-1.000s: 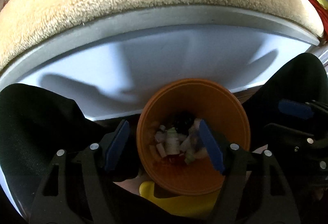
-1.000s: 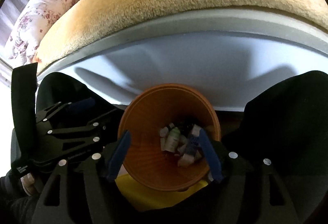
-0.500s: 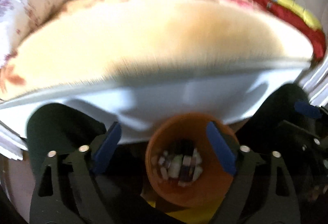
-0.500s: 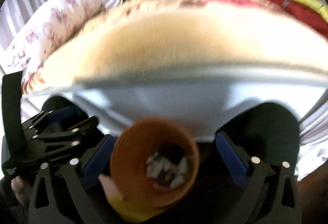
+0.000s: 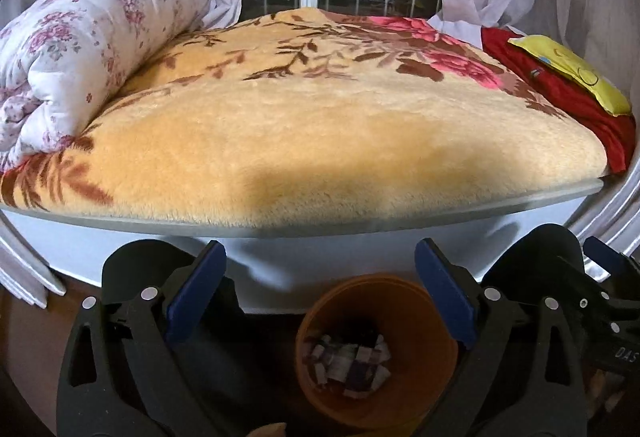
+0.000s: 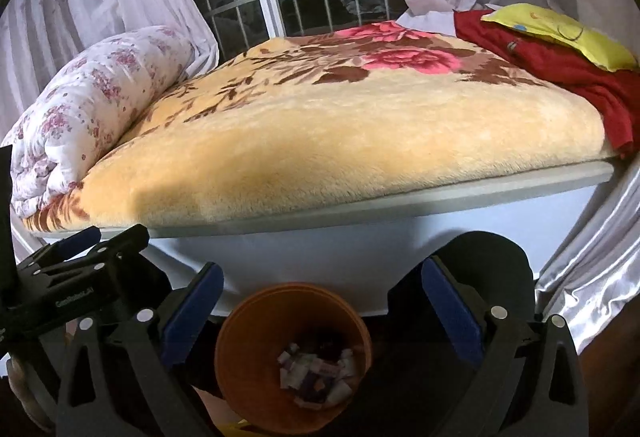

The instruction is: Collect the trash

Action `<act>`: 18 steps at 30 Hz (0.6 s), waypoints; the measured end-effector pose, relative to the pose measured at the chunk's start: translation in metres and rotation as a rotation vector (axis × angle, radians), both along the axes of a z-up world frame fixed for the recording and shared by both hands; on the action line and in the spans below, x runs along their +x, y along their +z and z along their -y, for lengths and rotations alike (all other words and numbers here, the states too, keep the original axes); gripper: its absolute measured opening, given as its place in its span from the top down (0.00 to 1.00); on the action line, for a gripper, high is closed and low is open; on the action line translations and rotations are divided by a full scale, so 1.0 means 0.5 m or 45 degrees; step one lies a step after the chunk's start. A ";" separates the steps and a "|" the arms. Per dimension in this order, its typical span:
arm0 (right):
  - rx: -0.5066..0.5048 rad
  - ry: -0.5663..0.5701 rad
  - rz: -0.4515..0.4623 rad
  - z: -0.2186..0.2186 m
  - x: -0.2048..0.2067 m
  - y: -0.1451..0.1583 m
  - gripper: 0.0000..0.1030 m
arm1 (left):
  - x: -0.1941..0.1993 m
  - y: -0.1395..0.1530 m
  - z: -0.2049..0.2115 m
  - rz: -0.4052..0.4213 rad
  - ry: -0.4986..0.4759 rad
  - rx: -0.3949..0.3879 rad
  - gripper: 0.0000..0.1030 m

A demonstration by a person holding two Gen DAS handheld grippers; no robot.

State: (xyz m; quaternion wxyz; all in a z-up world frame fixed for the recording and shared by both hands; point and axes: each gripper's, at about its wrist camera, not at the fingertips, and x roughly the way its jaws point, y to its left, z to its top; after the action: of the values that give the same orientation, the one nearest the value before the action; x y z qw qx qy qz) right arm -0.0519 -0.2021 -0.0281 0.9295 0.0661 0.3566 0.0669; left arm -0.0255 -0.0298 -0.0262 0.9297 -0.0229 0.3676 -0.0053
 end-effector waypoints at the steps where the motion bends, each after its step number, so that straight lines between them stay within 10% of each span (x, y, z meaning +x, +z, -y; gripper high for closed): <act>1: 0.003 -0.002 -0.003 0.001 -0.002 -0.001 0.05 | -0.001 0.000 0.000 -0.002 -0.002 -0.004 0.10; 18: 0.009 -0.001 -0.029 -0.004 -0.012 -0.007 0.05 | -0.011 -0.013 0.006 -0.015 -0.041 0.002 0.10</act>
State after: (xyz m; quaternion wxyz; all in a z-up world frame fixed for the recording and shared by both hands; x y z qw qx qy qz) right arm -0.0576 -0.2001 -0.0316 0.9252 0.0705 0.3669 0.0669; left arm -0.0310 -0.0329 -0.0324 0.9272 -0.0163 0.3736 -0.0200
